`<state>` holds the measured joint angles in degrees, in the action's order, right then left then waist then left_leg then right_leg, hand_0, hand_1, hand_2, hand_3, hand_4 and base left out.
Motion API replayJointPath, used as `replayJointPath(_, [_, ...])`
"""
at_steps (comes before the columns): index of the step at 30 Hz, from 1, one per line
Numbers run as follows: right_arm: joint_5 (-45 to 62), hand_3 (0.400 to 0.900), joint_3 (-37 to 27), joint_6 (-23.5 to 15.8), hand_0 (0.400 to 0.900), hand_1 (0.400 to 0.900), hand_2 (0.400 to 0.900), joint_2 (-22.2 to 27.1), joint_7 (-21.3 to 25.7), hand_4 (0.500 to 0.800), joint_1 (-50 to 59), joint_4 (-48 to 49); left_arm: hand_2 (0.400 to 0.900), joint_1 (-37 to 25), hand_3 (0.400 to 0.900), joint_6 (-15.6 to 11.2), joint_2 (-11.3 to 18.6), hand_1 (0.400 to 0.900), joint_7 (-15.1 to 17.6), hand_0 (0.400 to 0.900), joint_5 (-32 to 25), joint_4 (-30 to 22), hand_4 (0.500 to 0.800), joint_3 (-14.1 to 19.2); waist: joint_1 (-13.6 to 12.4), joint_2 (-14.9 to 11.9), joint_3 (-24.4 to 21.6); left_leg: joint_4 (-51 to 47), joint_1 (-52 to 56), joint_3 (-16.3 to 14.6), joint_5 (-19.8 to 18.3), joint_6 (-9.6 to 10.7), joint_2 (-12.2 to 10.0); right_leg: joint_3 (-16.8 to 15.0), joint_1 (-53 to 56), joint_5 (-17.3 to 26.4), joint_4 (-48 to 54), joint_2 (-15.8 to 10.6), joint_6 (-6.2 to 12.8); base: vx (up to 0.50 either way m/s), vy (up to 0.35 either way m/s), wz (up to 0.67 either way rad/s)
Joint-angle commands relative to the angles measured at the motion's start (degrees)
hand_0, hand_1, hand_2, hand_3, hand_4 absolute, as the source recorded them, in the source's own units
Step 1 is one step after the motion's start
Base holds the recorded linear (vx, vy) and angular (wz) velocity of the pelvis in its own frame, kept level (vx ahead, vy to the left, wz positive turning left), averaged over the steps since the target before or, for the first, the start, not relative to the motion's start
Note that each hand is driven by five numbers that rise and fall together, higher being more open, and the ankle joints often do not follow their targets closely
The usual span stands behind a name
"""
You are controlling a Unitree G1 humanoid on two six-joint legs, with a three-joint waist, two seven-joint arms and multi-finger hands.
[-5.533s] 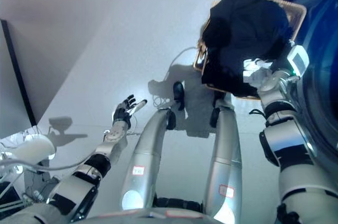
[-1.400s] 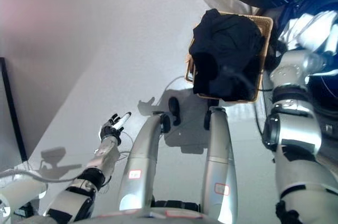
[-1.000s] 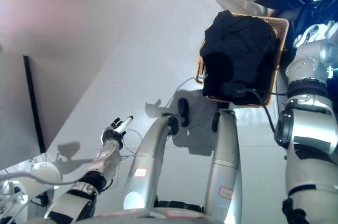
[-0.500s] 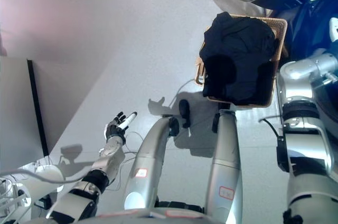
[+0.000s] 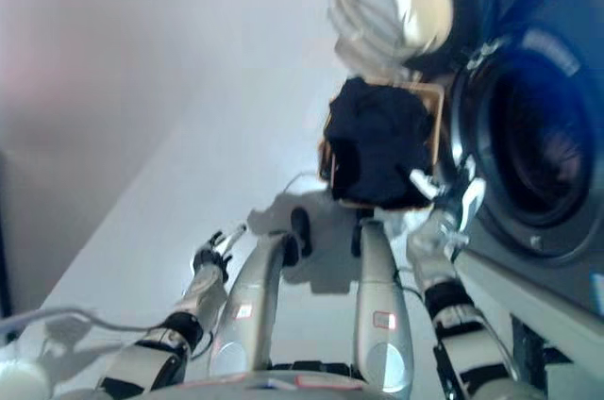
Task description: Put the clothes in the basket into the washing machine.
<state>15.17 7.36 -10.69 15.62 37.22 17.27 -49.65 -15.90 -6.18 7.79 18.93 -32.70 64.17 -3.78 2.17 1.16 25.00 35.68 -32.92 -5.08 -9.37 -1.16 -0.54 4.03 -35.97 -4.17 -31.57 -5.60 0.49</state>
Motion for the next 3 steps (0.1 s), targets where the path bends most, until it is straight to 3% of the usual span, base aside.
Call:
replayJointPath(1, [5.2,0.9,-0.6,-0.7,0.9,0.9,0.9,1.3,-7.7,0.8,-2.3,-4.5,0.9,4.3,0.9,1.4,3.0,0.9,-2.8,0.9,5.0,3.5,0.8,-0.2,-0.1,0.5,-4.8,-13.4,8.6,-0.1,2.3,1.9,2.4,-0.4,8.1,0.5,7.3,1.0,3.84,0.04,0.096,0.05])
replayJointPath(3, [6.2,0.9,-1.7,0.5,0.9,0.9,0.9,0.3,-10.1,0.8,-3.9,-9.8,0.9,4.8,0.9,1.8,3.3,0.9,-3.9,0.9,6.7,5.0,0.8,0.2,-0.6,0.1,-6.4,-17.1,13.2,0.5,3.2,2.0,2.7,0.4,13.2,1.3,11.4,1.3,4.08,0.03,0.059,0.05])
